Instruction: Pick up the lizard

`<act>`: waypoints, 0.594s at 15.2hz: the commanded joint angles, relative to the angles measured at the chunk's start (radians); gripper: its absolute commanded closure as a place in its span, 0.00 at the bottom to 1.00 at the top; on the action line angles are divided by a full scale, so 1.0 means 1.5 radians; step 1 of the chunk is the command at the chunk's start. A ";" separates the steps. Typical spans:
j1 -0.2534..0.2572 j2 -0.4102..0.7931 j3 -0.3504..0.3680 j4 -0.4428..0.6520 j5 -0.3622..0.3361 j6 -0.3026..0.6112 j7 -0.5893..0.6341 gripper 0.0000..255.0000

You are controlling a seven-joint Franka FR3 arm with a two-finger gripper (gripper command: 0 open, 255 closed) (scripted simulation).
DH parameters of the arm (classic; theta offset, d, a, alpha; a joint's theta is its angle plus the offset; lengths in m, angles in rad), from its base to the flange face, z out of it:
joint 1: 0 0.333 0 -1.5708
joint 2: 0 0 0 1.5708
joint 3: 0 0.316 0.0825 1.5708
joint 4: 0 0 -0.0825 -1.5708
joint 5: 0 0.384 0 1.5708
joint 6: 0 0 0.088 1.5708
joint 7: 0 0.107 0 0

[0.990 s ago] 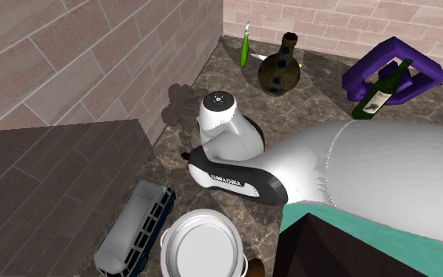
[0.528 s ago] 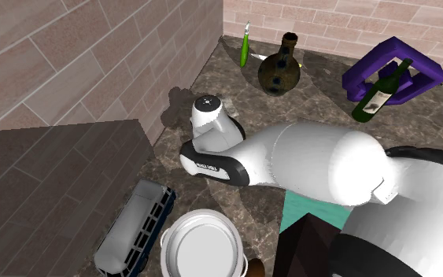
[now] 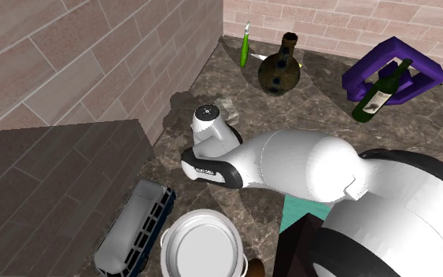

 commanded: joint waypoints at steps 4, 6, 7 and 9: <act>0.000 0.003 0.001 0.001 0.000 0.002 0.000 1.00; -0.001 0.003 0.001 0.001 0.001 0.003 -0.001 1.00; 0.000 0.003 0.001 0.001 0.001 0.003 0.000 1.00; -0.001 0.003 0.001 0.001 0.000 0.002 0.000 1.00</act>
